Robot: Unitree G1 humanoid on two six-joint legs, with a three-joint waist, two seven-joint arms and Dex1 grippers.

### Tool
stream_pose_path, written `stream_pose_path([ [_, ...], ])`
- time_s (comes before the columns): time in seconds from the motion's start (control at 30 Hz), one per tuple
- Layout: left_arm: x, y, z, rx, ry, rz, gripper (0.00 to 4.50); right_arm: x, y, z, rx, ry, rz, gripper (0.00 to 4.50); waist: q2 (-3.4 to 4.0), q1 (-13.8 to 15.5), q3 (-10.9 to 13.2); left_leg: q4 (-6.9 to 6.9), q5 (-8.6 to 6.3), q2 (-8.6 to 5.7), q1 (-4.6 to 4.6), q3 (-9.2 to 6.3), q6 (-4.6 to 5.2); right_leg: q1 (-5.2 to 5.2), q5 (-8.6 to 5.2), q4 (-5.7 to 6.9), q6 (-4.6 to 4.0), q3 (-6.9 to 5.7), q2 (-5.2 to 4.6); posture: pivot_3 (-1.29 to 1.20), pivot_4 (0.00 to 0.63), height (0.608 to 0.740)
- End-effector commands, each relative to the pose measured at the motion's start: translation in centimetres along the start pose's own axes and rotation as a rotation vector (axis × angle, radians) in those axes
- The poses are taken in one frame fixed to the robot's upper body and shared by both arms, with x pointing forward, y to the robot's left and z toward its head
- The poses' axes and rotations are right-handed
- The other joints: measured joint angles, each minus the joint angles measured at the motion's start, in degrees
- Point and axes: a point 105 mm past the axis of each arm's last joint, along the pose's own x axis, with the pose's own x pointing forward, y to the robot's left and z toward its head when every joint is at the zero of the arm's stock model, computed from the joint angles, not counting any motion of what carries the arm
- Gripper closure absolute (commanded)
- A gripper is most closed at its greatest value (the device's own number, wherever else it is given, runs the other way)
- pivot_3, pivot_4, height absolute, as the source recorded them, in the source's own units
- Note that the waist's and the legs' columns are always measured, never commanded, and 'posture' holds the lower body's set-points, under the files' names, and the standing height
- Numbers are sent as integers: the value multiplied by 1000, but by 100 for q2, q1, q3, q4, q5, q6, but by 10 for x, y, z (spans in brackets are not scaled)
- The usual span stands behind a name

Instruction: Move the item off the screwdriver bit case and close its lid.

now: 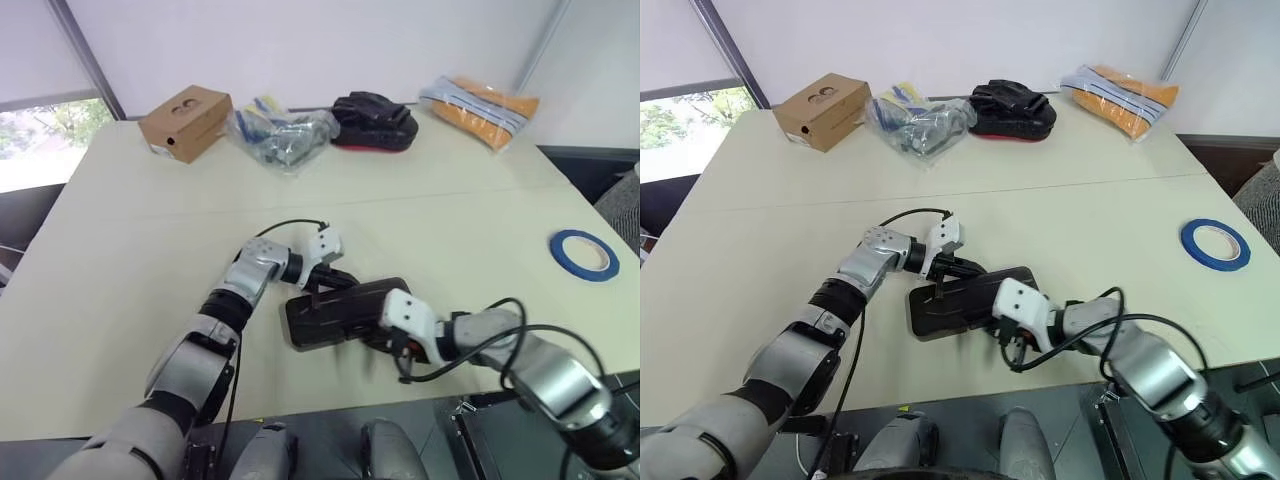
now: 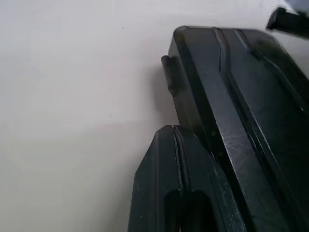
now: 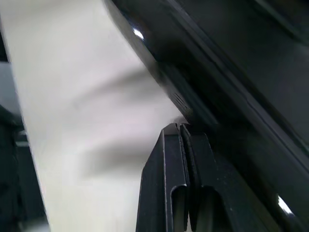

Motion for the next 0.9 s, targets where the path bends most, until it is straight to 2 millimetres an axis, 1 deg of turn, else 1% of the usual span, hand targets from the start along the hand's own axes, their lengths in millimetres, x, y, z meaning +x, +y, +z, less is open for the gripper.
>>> stream_pose_path([
  [0.03,-26,6,14,-9,-54,38,4500,-28,10,22,-79,-54,18,4433,3,-27,18,-4,0,2,-3,1,0,-7,0,0,0,0,1,0,150,740],
  [0.1,-39,6,22,-10,-76,56,4500,-41,9,27,-94,-50,1,4433,3,-72,33,-11,2,9,-10,-1,-4,-17,0,1,0,0,8,0,150,740],
  [0.2,-64,3,33,-2,-104,87,4500,-61,-1,39,-124,-71,-59,4433,2,-69,56,-10,1,10,-14,1,-2,-18,0,0,0,1,8,0,150,740],
  [0.33,-92,-10,43,-11,-137,133,4500,-86,-14,55,-155,-104,-133,4433,6,-68,68,-9,-1,12,-13,1,1,-16,-1,-1,-1,2,7,0,150,740],
  [0.4,-104,-17,46,-29,-152,167,4500,-94,-18,60,-165,-111,-158,4433,7,-67,84,-10,-1,14,-13,1,0,-17,-1,-2,-1,3,7,0,150,740],
  [0.5,-119,-33,50,-82,-190,168,4500,-100,-20,60,-169,-105,-171,4433,6,-50,89,-10,-1,15,-15,0,1,-17,-1,-3,-1,3,7,0,150,740],
  [0.63,-133,-59,43,-94,-152,149,4500,-101,-16,56,-175,-95,-144,4433,7,-63,94,-11,-2,15,-14,3,0,-17,-1,-6,-1,5,4,0,150,740],
  [0.8,-146,-72,41,-127,-151,152,4500,-104,-17,55,-177,-94,-143,4433,7,-31,99,-12,-2,15,-15,4,0,-14,-1,-9,-2,5,3,0,150,740],
  [0.9,-150,-76,41,-130,-139,152,4500,-105,-18,53,-181,-87,-144,4433,11,-33,103,-12,-2,15,-15,6,0,-14,-1,-12,-2,6,3,0,150,740],
])
